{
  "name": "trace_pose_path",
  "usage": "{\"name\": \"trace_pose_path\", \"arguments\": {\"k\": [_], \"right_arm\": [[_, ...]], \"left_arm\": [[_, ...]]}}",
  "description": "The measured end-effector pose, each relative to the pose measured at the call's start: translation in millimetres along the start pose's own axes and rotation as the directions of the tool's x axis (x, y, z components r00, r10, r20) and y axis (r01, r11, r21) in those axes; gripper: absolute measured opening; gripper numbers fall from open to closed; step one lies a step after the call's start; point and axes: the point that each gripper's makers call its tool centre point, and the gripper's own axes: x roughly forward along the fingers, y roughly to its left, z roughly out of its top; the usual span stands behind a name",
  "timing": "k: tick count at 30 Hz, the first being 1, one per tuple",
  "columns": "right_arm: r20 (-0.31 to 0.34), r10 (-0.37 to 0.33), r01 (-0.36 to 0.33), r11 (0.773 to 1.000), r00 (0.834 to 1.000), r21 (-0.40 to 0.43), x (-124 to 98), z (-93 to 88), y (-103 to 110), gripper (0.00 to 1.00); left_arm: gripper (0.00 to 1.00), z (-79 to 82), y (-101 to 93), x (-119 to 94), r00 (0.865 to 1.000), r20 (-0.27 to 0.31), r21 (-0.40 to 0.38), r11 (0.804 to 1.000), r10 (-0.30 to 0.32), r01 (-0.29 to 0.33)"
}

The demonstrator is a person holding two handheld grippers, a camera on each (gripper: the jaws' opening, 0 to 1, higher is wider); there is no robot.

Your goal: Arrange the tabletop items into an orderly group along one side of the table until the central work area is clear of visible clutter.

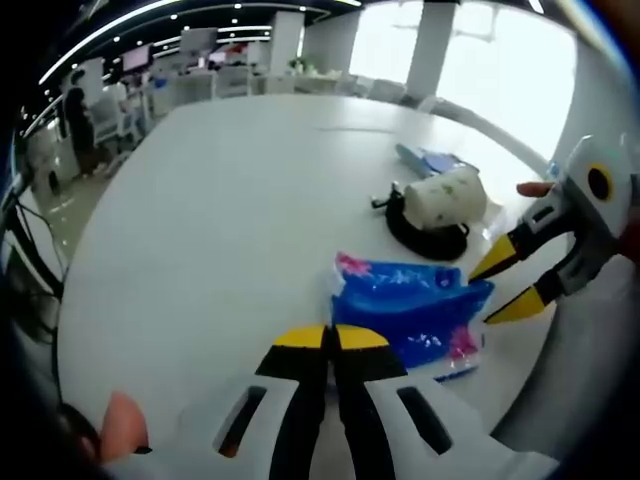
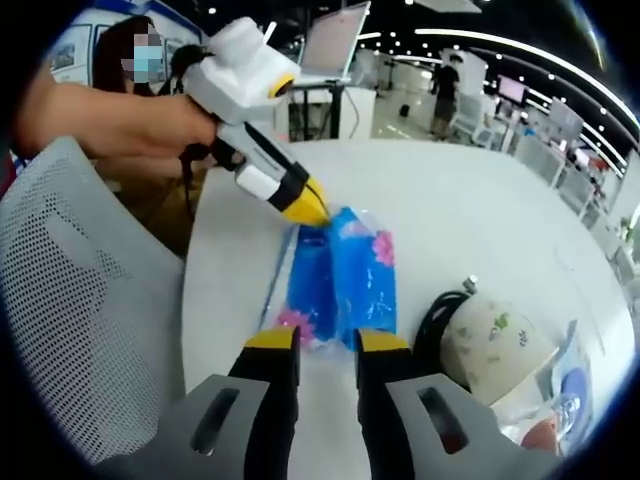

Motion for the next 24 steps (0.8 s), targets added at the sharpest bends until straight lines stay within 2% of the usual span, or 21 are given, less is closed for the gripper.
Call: {"name": "trace_pose_path", "arguments": {"k": [4, 12, 14, 24], "right_arm": [[-0.023, -0.006, 0.007, 1.0, 1.0, 0.007, -1, -5.6, -3, 0.12], [-0.022, -0.007, 0.007, 1.0, 1.0, 0.022, -3, -6.0, -6, 0.11], [-0.024, -0.005, 0.005, 1.0, 1.0, 0.018, -4, -6.4, -6, 0.09], [-0.021, 0.009, -0.009, 1.0, 1.0, 0.003, -15, -4.1, -8, 0.05]], "left_arm": [[0.0, 0.6, -3.9, -2, 1.0, 0.001, 0.016, 1.0, -0.013, 0.013], [0.0, -1.6, -8.8, -11, 0.999, -0.004, 0.057, 0.998, -0.038, 0.038], [0.0, 1.8, -12.3, -14, 0.997, 0.021, 0.081, 0.994, -0.068, 0.067], [0.0, 7.1, -22.3, -27, 0.995, 0.031, 0.112, 0.99, -0.092, 0.088]]}}
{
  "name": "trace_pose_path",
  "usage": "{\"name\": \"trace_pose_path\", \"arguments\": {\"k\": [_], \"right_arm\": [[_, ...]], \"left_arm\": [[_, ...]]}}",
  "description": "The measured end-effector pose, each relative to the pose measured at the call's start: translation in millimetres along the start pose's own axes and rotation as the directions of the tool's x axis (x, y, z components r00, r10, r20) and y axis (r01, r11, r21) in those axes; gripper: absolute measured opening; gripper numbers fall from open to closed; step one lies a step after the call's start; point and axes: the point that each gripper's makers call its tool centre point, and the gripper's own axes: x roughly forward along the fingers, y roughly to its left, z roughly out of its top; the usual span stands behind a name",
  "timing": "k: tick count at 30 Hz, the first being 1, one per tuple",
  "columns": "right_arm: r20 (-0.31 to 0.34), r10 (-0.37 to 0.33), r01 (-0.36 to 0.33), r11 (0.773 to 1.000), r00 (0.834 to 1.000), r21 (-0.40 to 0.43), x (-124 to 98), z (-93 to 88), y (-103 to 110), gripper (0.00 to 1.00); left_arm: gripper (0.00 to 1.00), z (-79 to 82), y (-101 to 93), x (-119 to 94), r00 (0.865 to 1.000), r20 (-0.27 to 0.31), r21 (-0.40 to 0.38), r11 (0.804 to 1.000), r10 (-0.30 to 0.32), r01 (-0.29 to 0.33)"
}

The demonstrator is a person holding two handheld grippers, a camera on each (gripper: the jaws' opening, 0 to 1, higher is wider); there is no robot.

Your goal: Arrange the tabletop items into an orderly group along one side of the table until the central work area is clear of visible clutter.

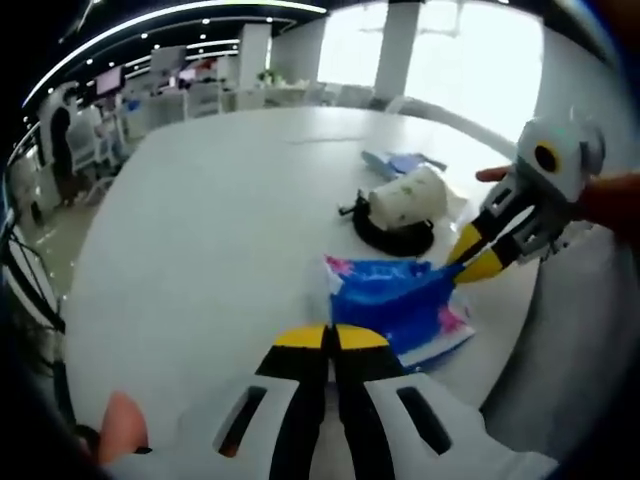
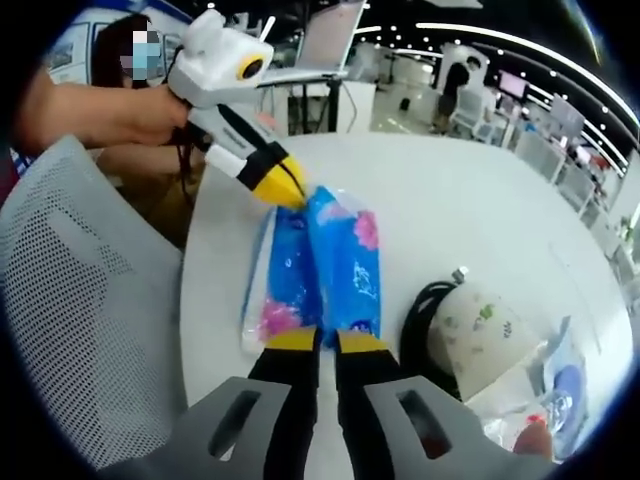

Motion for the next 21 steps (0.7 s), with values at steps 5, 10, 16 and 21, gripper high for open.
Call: {"name": "trace_pose_path", "arguments": {"k": [5, 10, 16, 21], "right_arm": [[0.023, 0.007, -0.007, 1.0, 1.0, -0.016, -16, 7.6, -4, 0.03], [0.048, 0.012, -0.01, 0.999, 0.999, -0.048, -39, 14.7, -12, 0.02], [0.068, -0.004, 0.01, 0.996, 0.998, -0.087, -77, 16.0, -25, 0.02], [0.07, -0.049, 0.056, 0.993, 0.996, -0.108, -106, 8.9, -44, 0.01]], "left_arm": [[0.0, 12.2, -11.4, -7, 1.0, 0.018, 0.022, 1.0, -0.022, 0.022], [0.0, 33.8, -25.9, -12, 0.997, 0.05, 0.066, 0.996, -0.056, 0.052], [0.0, 66.1, -49.4, -13, 0.991, 0.088, 0.116, 0.989, -0.106, 0.095], [0.0, 96.0, -74.6, -7, 0.982, 0.111, 0.165, 0.977, -0.154, 0.135]]}}
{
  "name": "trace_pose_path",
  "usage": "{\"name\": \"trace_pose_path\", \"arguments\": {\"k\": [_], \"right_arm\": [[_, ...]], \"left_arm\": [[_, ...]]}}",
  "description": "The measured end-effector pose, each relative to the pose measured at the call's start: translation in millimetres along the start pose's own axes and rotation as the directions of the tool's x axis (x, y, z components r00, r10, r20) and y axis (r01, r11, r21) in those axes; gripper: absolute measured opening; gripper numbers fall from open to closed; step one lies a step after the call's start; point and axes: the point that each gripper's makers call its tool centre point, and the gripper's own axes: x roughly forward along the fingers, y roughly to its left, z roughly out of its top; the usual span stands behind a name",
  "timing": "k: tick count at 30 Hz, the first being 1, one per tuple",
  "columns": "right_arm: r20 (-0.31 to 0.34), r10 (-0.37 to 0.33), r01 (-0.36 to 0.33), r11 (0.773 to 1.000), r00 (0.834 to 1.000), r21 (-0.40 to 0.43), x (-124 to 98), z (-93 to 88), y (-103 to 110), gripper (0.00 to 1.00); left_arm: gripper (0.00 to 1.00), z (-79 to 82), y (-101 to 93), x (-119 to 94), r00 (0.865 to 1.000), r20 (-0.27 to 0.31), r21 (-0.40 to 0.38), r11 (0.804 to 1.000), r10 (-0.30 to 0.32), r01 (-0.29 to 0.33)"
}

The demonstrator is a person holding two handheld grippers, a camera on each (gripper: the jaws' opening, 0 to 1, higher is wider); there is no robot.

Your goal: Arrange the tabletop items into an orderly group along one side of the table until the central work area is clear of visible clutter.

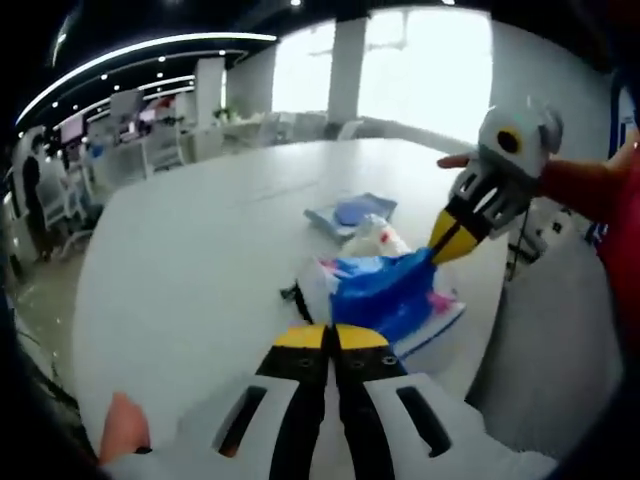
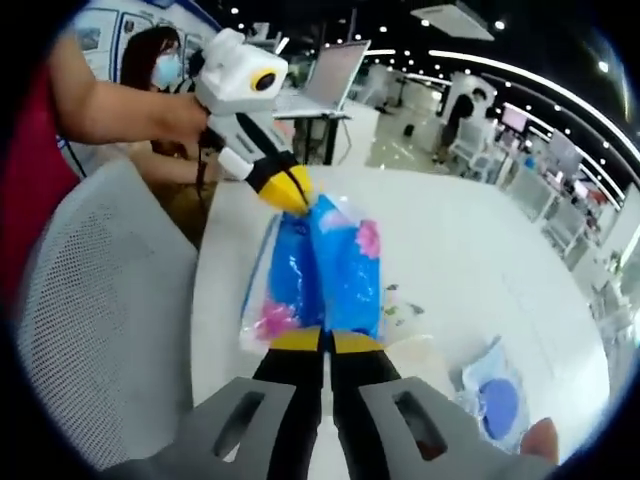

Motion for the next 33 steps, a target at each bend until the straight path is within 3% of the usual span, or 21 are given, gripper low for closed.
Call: {"name": "trace_pose_path", "arguments": {"k": [9, 17, 27, 33], "right_arm": [[-0.028, -0.123, 0.123, 0.992, 0.992, -0.001, -61, -31.3, -41, 0.01], [-0.084, -0.235, 0.237, 0.972, 0.968, 0.008, -132, -73.8, -76, 0.02], [-0.135, -0.287, 0.291, 0.957, 0.948, 0.011, -184, -122.6, -113, 0.02], [-0.151, -0.301, 0.305, 0.952, 0.942, 0.003, -201, -150.1, -134, 0.02]], "left_arm": [[0.0, 52.7, -30.6, 53, 0.998, 0.03, 0.079, 0.995, -0.063, 0.061], [0.0, 98.3, -81.8, 112, 0.987, 0.059, 0.137, 0.981, -0.148, 0.139], [0.0, 126.0, -129.5, 168, 0.98, 0.075, 0.152, 0.974, -0.183, 0.17], [0.0, 133.6, -142.9, 204, 0.979, 0.082, 0.092, 0.979, -0.188, 0.18]]}}
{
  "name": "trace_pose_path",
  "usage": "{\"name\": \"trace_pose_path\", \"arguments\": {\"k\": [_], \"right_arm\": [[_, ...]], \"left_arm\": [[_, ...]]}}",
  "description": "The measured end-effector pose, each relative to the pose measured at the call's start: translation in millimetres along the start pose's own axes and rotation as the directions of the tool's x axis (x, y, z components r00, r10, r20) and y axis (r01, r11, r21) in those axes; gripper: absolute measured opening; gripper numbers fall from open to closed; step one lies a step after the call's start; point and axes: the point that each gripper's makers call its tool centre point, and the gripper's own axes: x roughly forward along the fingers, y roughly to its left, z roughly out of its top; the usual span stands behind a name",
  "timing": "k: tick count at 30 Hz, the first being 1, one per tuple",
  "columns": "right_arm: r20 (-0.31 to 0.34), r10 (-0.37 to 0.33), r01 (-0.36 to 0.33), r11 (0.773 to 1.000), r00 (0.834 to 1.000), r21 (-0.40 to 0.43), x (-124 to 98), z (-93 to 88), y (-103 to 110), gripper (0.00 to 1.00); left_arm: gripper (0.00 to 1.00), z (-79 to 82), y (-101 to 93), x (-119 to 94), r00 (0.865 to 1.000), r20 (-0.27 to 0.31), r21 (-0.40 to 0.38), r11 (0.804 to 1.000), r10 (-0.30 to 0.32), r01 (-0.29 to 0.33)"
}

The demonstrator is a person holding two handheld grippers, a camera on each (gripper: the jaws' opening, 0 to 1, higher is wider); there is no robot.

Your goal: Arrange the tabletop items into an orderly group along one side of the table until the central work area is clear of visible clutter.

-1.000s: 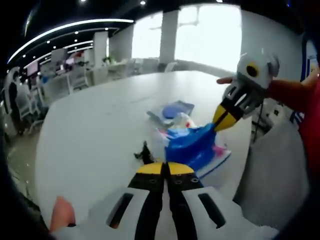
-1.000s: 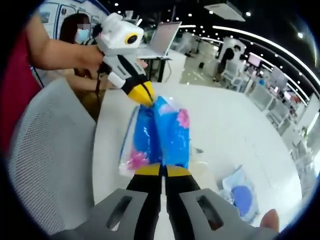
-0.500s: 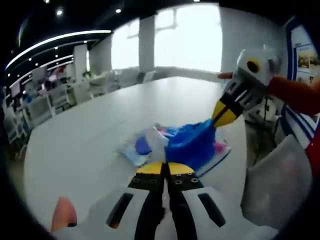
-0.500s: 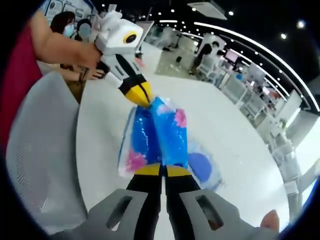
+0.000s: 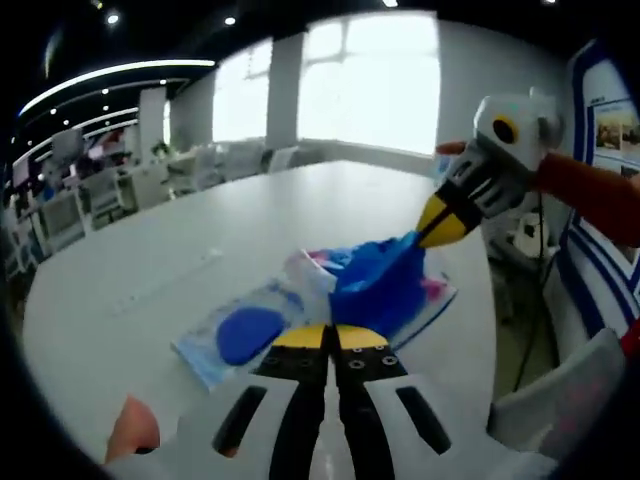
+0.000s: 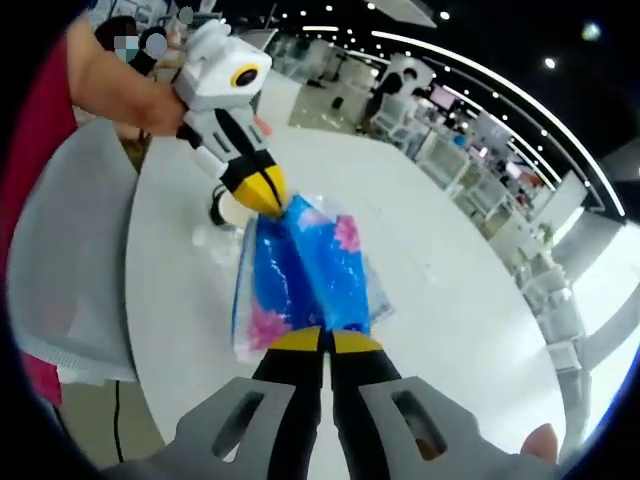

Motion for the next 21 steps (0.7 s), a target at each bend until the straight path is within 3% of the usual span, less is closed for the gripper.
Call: {"name": "trace_pose_path", "arguments": {"k": [13, 17, 21], "right_arm": [[-0.075, -0.048, 0.049, 0.999, 0.996, 0.006, -1, -62.4, -56, 0.02], [-0.089, -0.056, 0.056, 0.998, 0.994, 0.0, 3, -78.1, -72, 0.02], [-0.117, -0.064, 0.06, 0.998, 0.991, -0.036, 15, -90.8, -87, 0.02]], "left_arm": [[0.0, 5.7, -14.0, 83, 1.0, 0.027, -0.069, 0.998, -0.004, 0.005], [0.0, 3.2, -8.9, 109, 0.999, 0.047, -0.163, 0.987, 0.01, -0.002], [0.0, 3.2, -2.3, 129, 0.996, 0.067, -0.165, 0.986, 0.052, -0.04]]}}
